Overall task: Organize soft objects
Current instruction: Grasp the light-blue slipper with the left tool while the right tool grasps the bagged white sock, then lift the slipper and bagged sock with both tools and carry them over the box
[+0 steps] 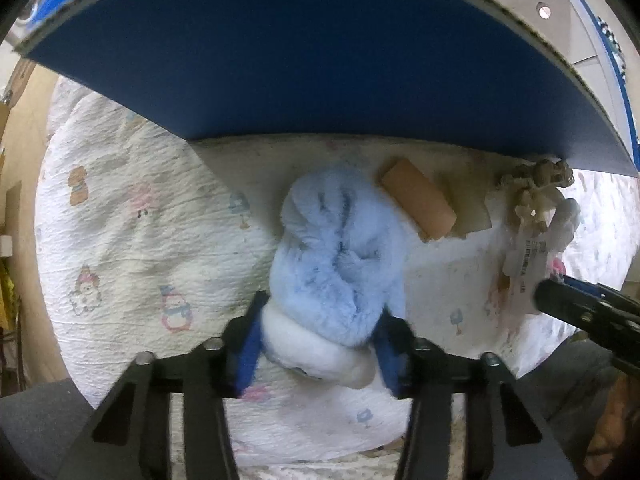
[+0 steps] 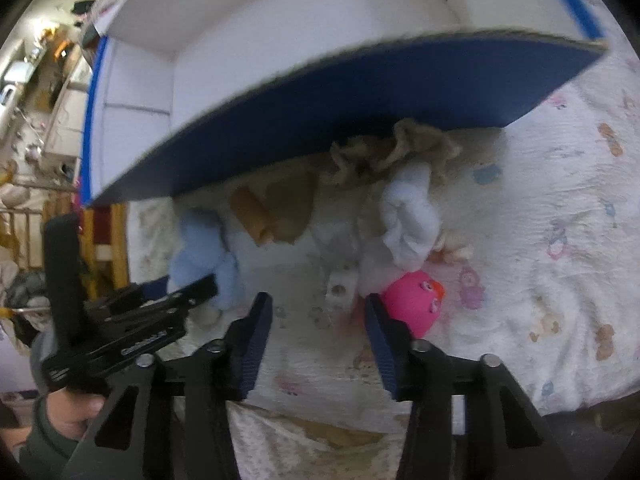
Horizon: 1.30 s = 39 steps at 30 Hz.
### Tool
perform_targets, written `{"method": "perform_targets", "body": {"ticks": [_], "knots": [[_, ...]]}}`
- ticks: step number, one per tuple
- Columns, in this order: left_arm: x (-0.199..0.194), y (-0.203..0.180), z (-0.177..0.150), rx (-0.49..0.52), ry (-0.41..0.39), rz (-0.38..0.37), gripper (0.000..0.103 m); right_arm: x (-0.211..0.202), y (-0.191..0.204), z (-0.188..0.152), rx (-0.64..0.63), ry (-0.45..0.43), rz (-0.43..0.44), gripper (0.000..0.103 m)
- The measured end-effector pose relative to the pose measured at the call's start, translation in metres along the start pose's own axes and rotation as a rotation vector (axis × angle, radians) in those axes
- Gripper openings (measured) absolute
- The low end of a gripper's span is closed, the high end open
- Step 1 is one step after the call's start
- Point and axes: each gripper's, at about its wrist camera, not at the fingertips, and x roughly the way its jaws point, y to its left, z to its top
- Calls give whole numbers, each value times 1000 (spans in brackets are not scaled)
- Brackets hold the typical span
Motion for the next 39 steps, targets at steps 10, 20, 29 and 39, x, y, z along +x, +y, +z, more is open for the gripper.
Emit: {"method": "perform_targets", "body": {"ticks": [10, 20, 29, 39], "knots": [[-56, 45, -20, -96, -189, 121, 36, -3, 18, -11, -108, -30, 38, 15], [-64, 74, -29, -206, -227, 163, 36, -15, 34, -18, -193, -92, 50, 15], [-93, 76, -39, -282, -327, 182, 36, -32, 45, -27, -252, -193, 21, 15], [-164, 81, -60, -316, -606, 252, 36, -85, 67, -46, -349, -432, 93, 15]]}}
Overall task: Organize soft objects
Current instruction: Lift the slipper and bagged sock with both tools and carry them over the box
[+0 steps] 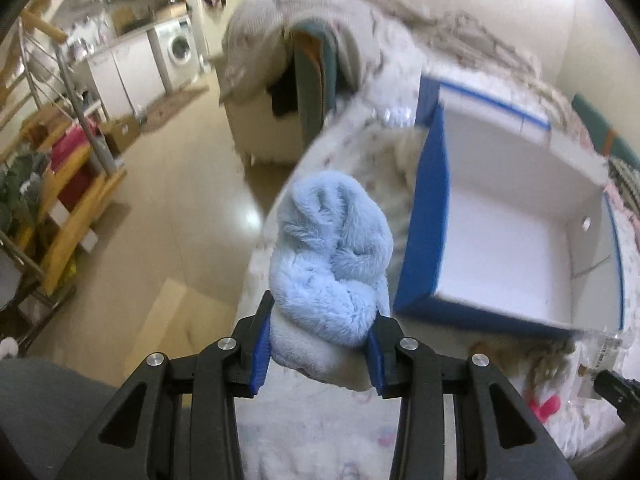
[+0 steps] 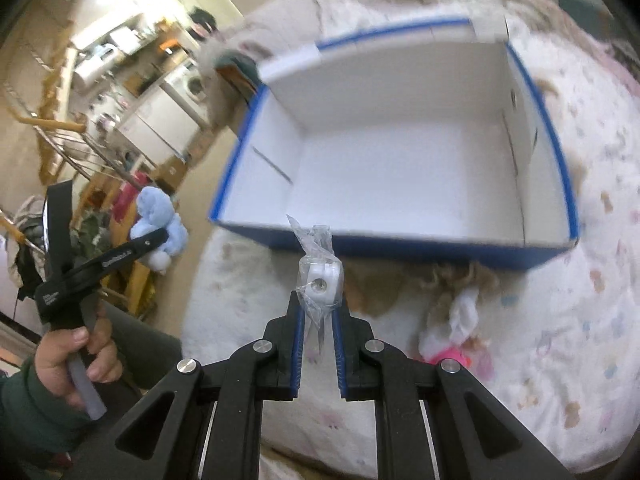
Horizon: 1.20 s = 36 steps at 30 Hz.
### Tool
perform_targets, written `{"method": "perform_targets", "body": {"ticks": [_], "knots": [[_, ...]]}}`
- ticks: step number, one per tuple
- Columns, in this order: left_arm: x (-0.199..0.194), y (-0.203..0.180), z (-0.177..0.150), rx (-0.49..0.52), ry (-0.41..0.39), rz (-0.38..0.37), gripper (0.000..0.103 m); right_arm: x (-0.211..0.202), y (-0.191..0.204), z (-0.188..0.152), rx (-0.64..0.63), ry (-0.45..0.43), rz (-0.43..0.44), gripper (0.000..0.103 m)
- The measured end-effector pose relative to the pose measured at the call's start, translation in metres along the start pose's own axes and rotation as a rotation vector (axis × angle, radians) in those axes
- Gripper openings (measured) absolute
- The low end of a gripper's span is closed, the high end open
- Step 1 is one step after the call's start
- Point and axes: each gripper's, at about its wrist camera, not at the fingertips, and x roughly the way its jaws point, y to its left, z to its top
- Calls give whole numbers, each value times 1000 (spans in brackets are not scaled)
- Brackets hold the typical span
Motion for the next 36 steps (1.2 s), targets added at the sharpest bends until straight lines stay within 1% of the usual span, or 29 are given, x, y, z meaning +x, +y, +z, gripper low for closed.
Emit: {"method": "perform_targets", "body": {"ticks": [2, 4, 5, 7, 10, 15, 25, 30, 36], "knots": [[-12, -1, 4, 4, -39, -23, 36, -15, 3, 2, -21, -86, -65, 15], [-19, -2, 10, 7, -73, -39, 36, -25, 0, 7, -10, -142, -100, 15], [-25, -3, 13, 16, -103, -38, 36, -28, -2, 8, 1, -165, -111, 15], [-32, -7, 16, 33, -137, -37, 36, -36, -7, 12, 28, -208, -124, 15], [-41, -14, 20, 44, -149, -58, 36, -44, -14, 16, 51, -251, -137, 15], [-41, -33, 34, 70, -135, -96, 36, -47, -18, 20, 62, -285, -151, 15], [-36, -76, 68, 167, -171, -110, 36, -46, -33, 47, 53, -321, -188, 15], [-29, -93, 74, 203, -179, -113, 36, -44, -39, 57, 64, -329, -190, 15], [-17, -117, 77, 249, -178, -113, 36, -41, -42, 67, 48, -333, -207, 15]]}}
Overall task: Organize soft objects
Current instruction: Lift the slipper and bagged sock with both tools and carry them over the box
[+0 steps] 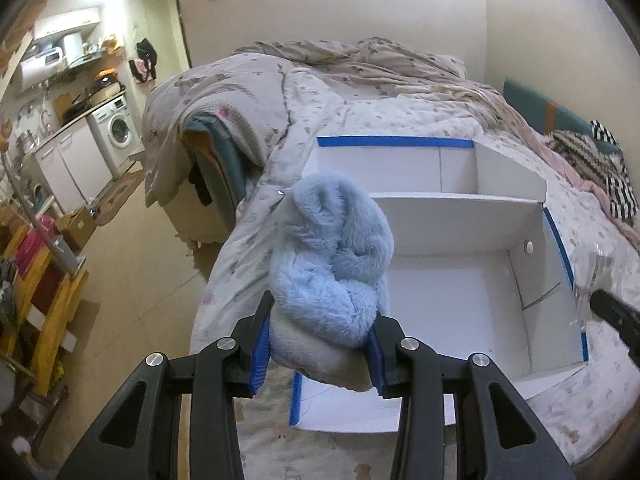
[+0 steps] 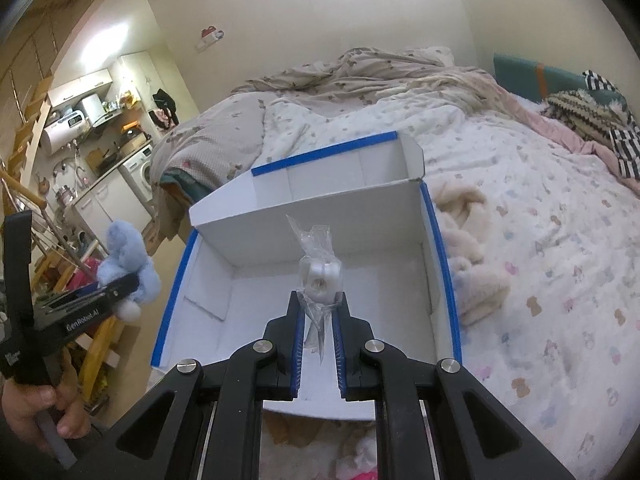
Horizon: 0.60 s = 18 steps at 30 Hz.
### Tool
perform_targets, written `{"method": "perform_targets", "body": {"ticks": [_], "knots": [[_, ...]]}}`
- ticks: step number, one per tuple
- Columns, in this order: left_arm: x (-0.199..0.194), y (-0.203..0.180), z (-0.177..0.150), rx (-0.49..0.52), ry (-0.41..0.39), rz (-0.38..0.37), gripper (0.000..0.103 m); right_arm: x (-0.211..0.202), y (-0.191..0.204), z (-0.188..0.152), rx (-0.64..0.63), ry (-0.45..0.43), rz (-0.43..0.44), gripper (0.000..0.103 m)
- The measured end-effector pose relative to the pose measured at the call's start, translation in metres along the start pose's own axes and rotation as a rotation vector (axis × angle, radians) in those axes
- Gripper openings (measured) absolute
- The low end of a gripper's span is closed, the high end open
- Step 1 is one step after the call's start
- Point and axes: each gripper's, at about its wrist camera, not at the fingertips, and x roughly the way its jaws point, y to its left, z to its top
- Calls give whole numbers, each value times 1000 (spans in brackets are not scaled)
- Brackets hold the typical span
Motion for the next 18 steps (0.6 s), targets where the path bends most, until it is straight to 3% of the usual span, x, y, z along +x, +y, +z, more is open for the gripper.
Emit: {"method": "perform_targets", "body": {"ticks": [8, 18], "knots": [[28, -23, -5, 71, -1, 19, 36, 30, -1, 15, -38, 24, -31, 15], [63, -18, -8, 41, 64, 4, 37, 64, -2, 14, -8, 111, -32, 15]]}}
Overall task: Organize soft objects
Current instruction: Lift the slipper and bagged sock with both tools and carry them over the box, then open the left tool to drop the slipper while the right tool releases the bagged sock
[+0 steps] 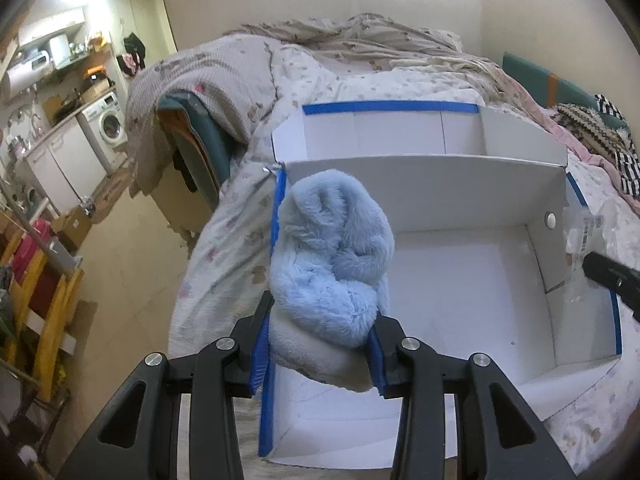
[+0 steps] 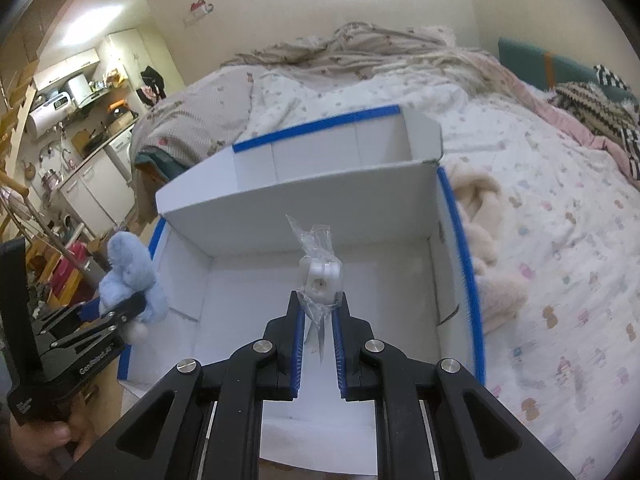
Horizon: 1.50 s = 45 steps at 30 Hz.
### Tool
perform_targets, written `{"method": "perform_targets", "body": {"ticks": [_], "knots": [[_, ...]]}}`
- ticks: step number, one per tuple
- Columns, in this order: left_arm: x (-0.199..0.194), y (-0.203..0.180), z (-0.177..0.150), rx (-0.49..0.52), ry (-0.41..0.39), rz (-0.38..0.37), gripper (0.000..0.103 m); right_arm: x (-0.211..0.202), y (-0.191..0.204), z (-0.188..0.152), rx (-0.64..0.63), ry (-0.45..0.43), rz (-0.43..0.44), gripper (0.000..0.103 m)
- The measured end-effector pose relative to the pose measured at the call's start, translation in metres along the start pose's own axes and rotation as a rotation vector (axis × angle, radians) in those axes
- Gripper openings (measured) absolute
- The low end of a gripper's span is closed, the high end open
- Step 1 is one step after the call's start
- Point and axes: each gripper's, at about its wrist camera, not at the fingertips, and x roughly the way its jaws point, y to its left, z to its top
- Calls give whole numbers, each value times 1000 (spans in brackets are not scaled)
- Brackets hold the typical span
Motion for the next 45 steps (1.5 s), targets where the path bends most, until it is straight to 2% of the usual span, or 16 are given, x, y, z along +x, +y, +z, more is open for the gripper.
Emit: {"method": "perform_targets", "body": {"ticks": [3, 11, 16, 37, 41, 45], "knots": [[6, -1, -2, -1, 31, -23, 37, 7, 5, -4, 2, 37, 16, 15], [15, -9, -8, 16, 51, -39, 38, 34, 14, -21, -40, 170, 2, 15], [25, -11, -11, 16, 81, -51, 38, 41, 15, -28, -51, 208, -5, 15], [43, -16, -17, 23, 145, -47, 43, 48, 2, -27, -8, 237, -20, 15], [41, -17, -18, 24, 135, -35, 51, 45, 1, -26, 7, 222, -19, 15], [40, -17, -19, 37, 127, -31, 52, 43, 0, -24, 16, 202, -15, 17]]}}
